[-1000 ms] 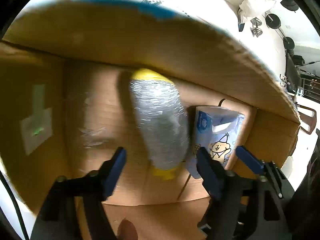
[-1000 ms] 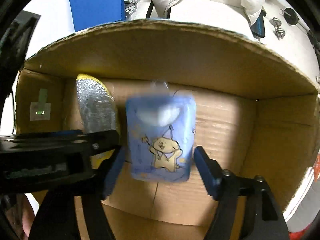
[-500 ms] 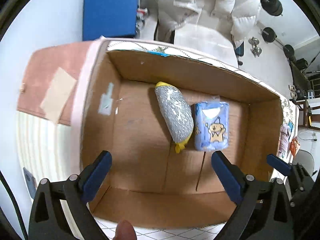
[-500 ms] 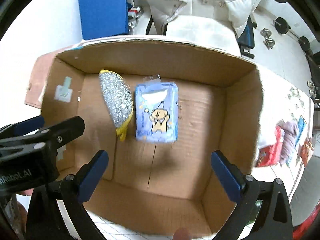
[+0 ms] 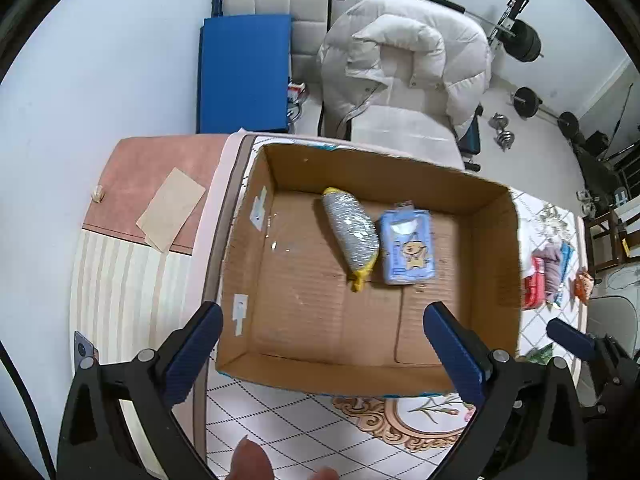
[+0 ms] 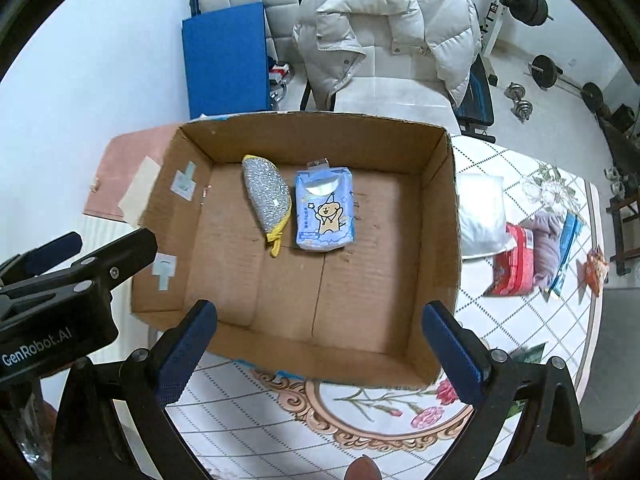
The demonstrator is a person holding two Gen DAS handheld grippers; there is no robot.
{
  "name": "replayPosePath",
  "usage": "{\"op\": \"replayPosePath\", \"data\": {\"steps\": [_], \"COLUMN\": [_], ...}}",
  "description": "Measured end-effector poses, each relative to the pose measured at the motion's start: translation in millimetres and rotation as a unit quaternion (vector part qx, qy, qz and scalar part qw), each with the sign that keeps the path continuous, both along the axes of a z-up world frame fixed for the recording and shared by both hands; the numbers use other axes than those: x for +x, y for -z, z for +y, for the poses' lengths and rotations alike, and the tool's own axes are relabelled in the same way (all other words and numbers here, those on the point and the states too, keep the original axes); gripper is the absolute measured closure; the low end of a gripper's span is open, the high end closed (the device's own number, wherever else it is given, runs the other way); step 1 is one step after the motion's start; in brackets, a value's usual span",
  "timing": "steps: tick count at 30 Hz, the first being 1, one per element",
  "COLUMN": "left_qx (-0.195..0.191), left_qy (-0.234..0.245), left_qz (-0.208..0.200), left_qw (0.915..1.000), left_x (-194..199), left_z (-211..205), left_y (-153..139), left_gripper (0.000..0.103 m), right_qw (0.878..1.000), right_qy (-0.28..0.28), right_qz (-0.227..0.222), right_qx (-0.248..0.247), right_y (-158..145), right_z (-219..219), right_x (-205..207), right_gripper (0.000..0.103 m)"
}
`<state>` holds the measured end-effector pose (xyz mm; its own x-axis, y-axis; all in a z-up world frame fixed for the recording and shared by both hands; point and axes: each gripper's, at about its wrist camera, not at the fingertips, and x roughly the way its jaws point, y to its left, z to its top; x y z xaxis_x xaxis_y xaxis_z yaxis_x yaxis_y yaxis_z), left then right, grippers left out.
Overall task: Organize soft objects
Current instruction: 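Grasp the white tissue pack with the left gripper while the right grasps the green snack bag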
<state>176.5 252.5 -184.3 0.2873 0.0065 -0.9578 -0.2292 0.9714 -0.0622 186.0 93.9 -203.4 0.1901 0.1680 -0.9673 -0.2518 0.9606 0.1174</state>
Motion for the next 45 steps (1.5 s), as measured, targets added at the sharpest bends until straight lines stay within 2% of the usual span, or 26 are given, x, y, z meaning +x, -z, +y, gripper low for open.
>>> {"op": "replayPosePath", "data": {"steps": [2, 6, 10, 12, 15, 17, 21, 23, 25, 27, 30, 32, 35, 38, 42, 45], "left_qx": [-0.006, 0.014, 0.000, 0.000, 0.003, 0.031, 0.074, 0.094, 0.116, 0.144, 0.179, 0.193, 0.202, 0.173, 0.144, 0.128], "left_qy": [0.015, 0.060, 0.116, 0.142, 0.190, 0.220, 0.231, 0.234, 0.244, 0.250, 0.276, 0.285, 0.280, 0.278, 0.305, 0.313], "left_qz": [0.003, 0.009, 0.024, 0.043, 0.087, 0.126, 0.201, 0.225, 0.257, 0.273, 0.295, 0.307, 0.288, 0.281, 0.276, 0.270], "left_qw": [0.9999, 0.9980, 0.9929, 0.9889, 0.9778, 0.9669, 0.9491, 0.9412, 0.9277, 0.9180, 0.8971, 0.8873, 0.8931, 0.9022, 0.9000, 0.9016], "left_x": [-1.0, 6.3, 45.7, 72.1, 121.7, 156.9, 211.0, 223.1, 233.8, 238.8, 235.0, 228.2, 222.1, 207.7, 165.0, 139.3], "left_z": [-11.3, -59.8, -132.2, -165.6, -225.5, -262.8, -304.1, -315.9, -328.2, -334.7, -345.6, -348.7, -351.2, -355.1, -374.5, -387.4], "left_y": [-5.8, -18.9, -11.9, -0.7, 29.1, 58.4, 119.0, 144.2, 171.2, 188.3, 213.0, 227.5, 227.2, 221.2, 216.7, 212.4], "left_gripper": [0.000, 0.000, 0.000, 0.000, 0.000, 0.000, 0.000, 0.000, 0.000, 0.000, 0.000, 0.011, 0.016, 0.019, 0.019, 0.019], "right_qw": [1.000, 0.998, 0.993, 0.988, 0.977, 0.973, 0.968, 0.967, 0.965, 0.965, 0.966, 0.966, 0.965, 0.963, 0.959, 0.955], "right_qy": [0.007, 0.041, 0.116, 0.154, 0.201, 0.214, 0.220, 0.216, 0.212, 0.206, 0.191, 0.182, 0.168, 0.155, 0.159, 0.180], "right_qz": [-0.007, -0.009, 0.000, 0.021, 0.061, 0.080, 0.120, 0.136, 0.152, 0.165, 0.176, 0.186, 0.202, 0.221, 0.233, 0.236], "right_qx": [0.021, 0.041, 0.018, -0.004, -0.018, -0.024, -0.021, -0.018, -0.008, -0.001, -0.001, -0.002, -0.008, -0.014, -0.024, -0.021], "right_y": [-7.4, -20.1, -14.6, 1.1, 35.0, 55.4, 99.7, 117.6, 132.8, 145.0, 156.4, 162.6, 173.9, 186.9, 196.9, 199.4], "right_z": [-10.0, -61.1, -150.6, -197.6, -261.6, -286.3, -317.7, -323.1, -326.2, -328.5, -328.3, -326.6, -323.8, -317.7, -321.5, -339.3], "right_x": [-4.9, -11.0, -13.6, -14.0, -12.8, -10.9, -9.2, -9.5, -8.8, -8.2, -6.3, -6.7, -9.0, -15.5, -29.0, -42.0], "right_gripper": [0.000, 0.000, 0.000, 0.000, 0.000, 0.000, 0.000, 0.000, 0.000, 0.000, 0.000, 0.000, 0.000, 0.008, 0.030, 0.035]}}
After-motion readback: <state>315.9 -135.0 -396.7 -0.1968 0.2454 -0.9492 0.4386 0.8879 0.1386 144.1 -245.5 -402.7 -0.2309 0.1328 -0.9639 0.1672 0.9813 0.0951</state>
